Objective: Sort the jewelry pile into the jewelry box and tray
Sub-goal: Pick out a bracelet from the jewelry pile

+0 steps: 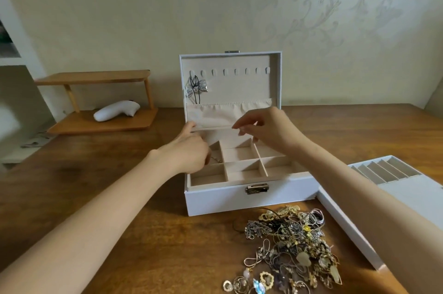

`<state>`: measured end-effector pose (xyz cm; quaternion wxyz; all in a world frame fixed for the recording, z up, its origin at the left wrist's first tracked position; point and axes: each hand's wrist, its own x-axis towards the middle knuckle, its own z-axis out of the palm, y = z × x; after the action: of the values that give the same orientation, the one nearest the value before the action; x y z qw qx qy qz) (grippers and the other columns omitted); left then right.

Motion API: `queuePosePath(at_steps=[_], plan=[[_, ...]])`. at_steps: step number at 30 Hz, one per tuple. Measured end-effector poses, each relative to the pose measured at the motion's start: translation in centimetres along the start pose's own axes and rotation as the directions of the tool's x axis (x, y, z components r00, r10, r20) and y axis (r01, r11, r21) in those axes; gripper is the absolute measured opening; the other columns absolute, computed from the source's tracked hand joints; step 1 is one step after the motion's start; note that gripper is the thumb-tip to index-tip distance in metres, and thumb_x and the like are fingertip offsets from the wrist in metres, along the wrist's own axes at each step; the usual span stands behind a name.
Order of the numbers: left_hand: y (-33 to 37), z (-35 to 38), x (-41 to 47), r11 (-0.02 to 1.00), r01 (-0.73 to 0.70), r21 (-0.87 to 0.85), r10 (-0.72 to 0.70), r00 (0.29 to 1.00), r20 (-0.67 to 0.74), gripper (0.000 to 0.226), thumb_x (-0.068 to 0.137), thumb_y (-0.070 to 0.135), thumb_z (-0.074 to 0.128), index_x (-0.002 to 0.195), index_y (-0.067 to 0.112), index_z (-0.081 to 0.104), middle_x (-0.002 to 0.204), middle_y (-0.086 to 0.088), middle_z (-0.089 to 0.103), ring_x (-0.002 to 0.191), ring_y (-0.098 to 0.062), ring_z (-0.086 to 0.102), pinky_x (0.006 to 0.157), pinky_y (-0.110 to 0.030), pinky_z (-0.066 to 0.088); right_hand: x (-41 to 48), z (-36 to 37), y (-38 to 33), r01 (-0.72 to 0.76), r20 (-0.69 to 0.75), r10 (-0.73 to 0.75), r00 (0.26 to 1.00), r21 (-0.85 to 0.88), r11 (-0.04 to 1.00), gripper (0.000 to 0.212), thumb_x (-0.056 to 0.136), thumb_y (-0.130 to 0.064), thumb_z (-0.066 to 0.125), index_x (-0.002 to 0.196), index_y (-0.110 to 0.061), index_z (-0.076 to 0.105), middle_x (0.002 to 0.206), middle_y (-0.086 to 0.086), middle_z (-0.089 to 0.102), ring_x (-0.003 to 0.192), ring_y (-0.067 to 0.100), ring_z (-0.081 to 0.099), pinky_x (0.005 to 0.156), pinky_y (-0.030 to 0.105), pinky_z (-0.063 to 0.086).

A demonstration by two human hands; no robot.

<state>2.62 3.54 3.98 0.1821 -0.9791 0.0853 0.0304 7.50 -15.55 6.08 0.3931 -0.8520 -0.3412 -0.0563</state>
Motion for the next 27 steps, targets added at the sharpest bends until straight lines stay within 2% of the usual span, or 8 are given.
queuePosePath(at_steps=[2, 3, 6, 9, 12, 17, 23, 27], plan=[[0.5, -0.6, -0.7, 0.993, 0.001, -0.118, -0.013, 0.995, -0.102, 0.031, 0.092, 0.008, 0.041, 0.104, 0.017, 0.068, 0.110, -0.001, 0.062, 0.121, -0.020, 0.035, 0.105, -0.038, -0.003, -2.4, -1.5, -0.5, 0.031, 0.040, -0.032, 0.999, 0.035, 0.999, 0.017, 0.088, -0.005, 0.062, 0.092, -0.017, 0.073, 0.075, -0.006, 0.071, 0.051, -0.003, 0.057, 0.054, 0.008, 0.042], [0.9, -1.0, -1.3, 0.991, -0.047, -0.125, 0.012, 0.963, -0.269, 0.031, 0.091, 0.007, 0.042, 0.102, 0.018, 0.068, 0.104, 0.002, 0.064, 0.115, -0.018, 0.041, 0.103, -0.037, 0.004, -3.6, -2.2, -0.6, 0.026, 0.086, -0.031, 0.996, 0.065, 0.998, 0.016, 0.087, -0.004, 0.063, 0.090, -0.017, 0.073, 0.070, -0.007, 0.070, 0.048, -0.001, 0.055, 0.051, 0.009, 0.041], [3.1, -1.5, -3.8, 0.940, -0.284, -0.188, 0.078, 0.716, -0.693, 0.018, 0.087, 0.016, 0.051, 0.092, 0.020, 0.068, 0.093, 0.007, 0.065, 0.094, -0.015, 0.051, 0.084, -0.031, 0.028, -6.9, -3.9, -0.6, -0.064, 0.353, 0.040, 0.935, 0.056, 0.996, 0.011, 0.087, -0.010, 0.066, 0.088, -0.017, 0.074, 0.056, -0.001, 0.067, 0.042, 0.006, 0.050, 0.046, 0.013, 0.040], [6.0, -0.6, -5.6, 0.821, -0.503, -0.272, 0.158, 0.656, -0.738, 0.017, 0.085, 0.021, 0.051, 0.091, 0.017, 0.066, 0.091, 0.005, 0.060, 0.090, -0.011, 0.050, 0.081, -0.028, 0.041, -9.2, -3.6, 0.3, -0.074, 0.474, 0.180, 0.862, -0.234, 0.969, 0.011, 0.089, -0.023, 0.065, 0.092, -0.029, 0.073, 0.050, -0.002, 0.064, 0.042, 0.003, 0.054, 0.051, 0.011, 0.042], [8.0, 0.5, -6.5, 0.757, -0.570, -0.319, 0.190, 0.659, -0.728, 0.018, 0.088, 0.014, 0.054, 0.099, 0.011, 0.066, 0.095, 0.001, 0.062, 0.089, -0.009, 0.057, 0.079, -0.022, 0.051, -10.1, -2.4, 0.7, 0.089, 0.432, 0.203, 0.879, -0.565, 0.820, 0.015, 0.089, -0.039, 0.062, 0.102, -0.041, 0.068, 0.058, -0.014, 0.059, 0.056, 0.000, 0.057, 0.064, 0.012, 0.043], [8.8, 1.7, -7.1, 0.668, -0.641, -0.378, 0.247, 0.670, -0.700, 0.016, 0.090, 0.022, 0.059, 0.099, 0.013, 0.069, 0.076, 0.008, 0.065, 0.067, -0.002, 0.055, 0.062, -0.011, 0.044, -10.3, -1.5, 1.3, 0.139, 0.337, 0.116, 0.934, -0.644, 0.752, 0.019, 0.085, -0.043, 0.062, 0.104, -0.039, 0.066, 0.089, -0.011, 0.065, 0.086, 0.010, 0.060, 0.061, 0.020, 0.032], [8.6, 1.4, -6.6, 0.689, -0.542, -0.482, -0.017, 0.652, -0.758, 0.022, 0.085, 0.028, 0.060, 0.096, 0.012, 0.069, 0.084, 0.010, 0.065, 0.079, 0.010, 0.045, 0.071, -0.004, 0.043, -10.2, -3.0, 1.4, 0.033, 0.289, 0.113, 0.951, -0.458, 0.889, 0.001, 0.081, -0.030, 0.072, 0.083, -0.030, 0.073, 0.044, -0.013, 0.050, 0.050, 0.001, 0.051, 0.053, 0.012, 0.037], [8.6, 0.5, -5.8, 0.689, -0.529, -0.495, -0.055, 0.643, -0.764, 0.035, 0.082, 0.042, 0.060, 0.105, 0.016, 0.066, 0.098, 0.011, 0.064, 0.091, 0.006, 0.044, 0.081, -0.016, 0.041, -10.1, -4.7, 1.3, -0.136, 0.172, 0.129, 0.977, 0.029, 0.990, 0.014, 0.074, -0.010, 0.078, 0.067, -0.021, 0.074, 0.055, 0.002, 0.065, 0.045, 0.005, 0.050, 0.046, 0.014, 0.035]])
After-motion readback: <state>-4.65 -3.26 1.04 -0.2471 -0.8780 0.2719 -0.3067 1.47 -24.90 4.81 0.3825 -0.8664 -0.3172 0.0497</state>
